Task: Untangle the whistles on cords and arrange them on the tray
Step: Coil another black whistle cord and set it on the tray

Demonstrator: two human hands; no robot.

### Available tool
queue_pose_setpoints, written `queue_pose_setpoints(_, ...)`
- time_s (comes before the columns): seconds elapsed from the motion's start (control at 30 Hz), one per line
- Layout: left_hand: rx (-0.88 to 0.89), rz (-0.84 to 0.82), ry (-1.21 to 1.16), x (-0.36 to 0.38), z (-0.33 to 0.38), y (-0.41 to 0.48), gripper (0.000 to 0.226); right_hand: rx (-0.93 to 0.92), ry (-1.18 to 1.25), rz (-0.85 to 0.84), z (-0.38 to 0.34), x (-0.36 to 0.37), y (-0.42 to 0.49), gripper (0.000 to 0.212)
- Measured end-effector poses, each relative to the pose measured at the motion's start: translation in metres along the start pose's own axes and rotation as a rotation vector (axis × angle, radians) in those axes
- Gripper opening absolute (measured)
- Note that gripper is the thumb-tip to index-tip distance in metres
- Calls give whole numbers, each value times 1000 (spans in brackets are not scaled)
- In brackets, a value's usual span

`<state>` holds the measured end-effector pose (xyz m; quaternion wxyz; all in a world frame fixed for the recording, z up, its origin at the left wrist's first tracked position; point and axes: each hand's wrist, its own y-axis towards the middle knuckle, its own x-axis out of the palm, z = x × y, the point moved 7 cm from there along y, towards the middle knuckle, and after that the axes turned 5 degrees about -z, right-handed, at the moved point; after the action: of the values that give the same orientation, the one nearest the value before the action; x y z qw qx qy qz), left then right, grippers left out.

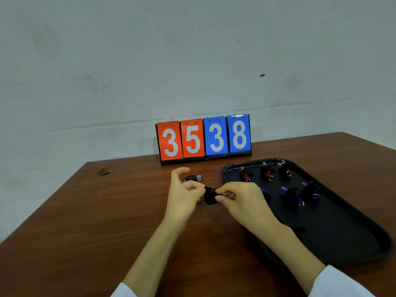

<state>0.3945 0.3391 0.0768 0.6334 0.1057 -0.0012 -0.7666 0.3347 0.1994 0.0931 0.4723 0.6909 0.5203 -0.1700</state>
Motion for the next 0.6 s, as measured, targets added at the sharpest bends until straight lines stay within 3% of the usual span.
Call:
queue_pose_setpoints(0.07,-68,-62,-122,2,-7,3,49,12,5,6,1,0,0,24)
queue_pose_setpoints(0.2,-54,-135,-94,6,-12,5,37,-13,-10,43,-1,-3,-4,20)
queue_pose_setpoints(0.3,35,-129,30,7,-5,5,17,-46,-10,94,-2,-4,-5,17)
queue_pose_setpoints(0.6,237,-203,428,15,5,4,20,-53,-75,66,0,-2,-4,18)
